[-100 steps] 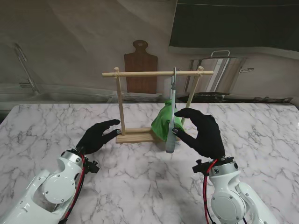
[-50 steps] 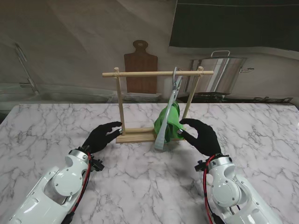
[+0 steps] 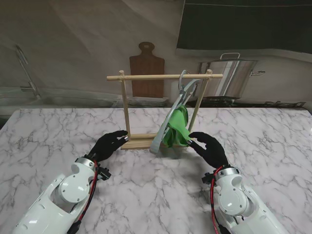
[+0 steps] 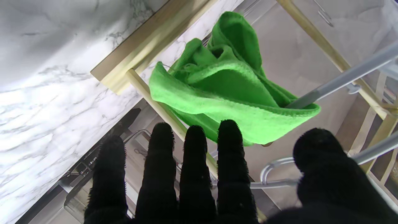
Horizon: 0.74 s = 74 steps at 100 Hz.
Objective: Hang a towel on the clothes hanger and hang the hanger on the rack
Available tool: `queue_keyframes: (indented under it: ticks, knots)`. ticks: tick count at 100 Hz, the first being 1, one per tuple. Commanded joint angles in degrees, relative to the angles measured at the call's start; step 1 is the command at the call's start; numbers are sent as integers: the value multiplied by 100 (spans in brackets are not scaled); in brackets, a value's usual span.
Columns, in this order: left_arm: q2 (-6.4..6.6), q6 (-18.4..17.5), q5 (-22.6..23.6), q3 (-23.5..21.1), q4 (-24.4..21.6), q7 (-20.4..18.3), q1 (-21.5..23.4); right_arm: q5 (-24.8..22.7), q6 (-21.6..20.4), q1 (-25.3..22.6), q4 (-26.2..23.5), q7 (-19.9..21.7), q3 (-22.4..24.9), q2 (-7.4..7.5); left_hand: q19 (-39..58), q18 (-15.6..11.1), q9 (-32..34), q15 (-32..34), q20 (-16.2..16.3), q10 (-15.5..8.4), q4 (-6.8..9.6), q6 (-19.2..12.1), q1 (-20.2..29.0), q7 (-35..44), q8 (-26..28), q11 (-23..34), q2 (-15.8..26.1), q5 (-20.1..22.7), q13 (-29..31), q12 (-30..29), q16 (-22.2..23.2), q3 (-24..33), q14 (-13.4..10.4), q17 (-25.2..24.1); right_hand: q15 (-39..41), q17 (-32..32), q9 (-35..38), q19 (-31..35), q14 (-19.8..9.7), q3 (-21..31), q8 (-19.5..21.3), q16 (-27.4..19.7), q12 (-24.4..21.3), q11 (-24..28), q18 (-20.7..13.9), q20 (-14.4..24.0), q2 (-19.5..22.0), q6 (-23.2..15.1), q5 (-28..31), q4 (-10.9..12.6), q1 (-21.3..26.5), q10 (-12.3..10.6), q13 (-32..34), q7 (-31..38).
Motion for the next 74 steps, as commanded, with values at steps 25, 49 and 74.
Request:
queue_keyframes:
  ticks: [25,49,74]
  knots:
    - [5,-22,55,-85,-32,-84,75,3,27,-113,-69,-11,58,-21,71,-85,81,37,25,-81,-95,26,149,9,68,19,317,-44,-122,113,89,-101,-151,-131,-90,-74,-51,-82,-192,195,-174,-69,24,128,-288,118,163,-218,-231,20,-309,-183,-65,146]
    - [11,-44,68,-85,3,-112,1,11,-6,-30,-53,53,87,-9,64,-88,63,26,33,-64,-100,35,145,-5,59,6,328,-65,-148,120,90,-105,-137,-138,-104,-98,-52,-110,-176,240,-199,-70,13,104,-285,135,141,-213,-214,14,-313,-167,-77,145]
    - [18,-26,130,-90,35,-123,-54,43,-62,33,-26,76,95,-9,67,-86,65,33,42,-58,-101,41,145,-8,56,5,333,-71,-145,125,95,-105,-131,-139,-113,-107,-42,-130,-183,249,-218,-67,10,98,-273,158,142,-216,-219,9,-331,-188,-79,134]
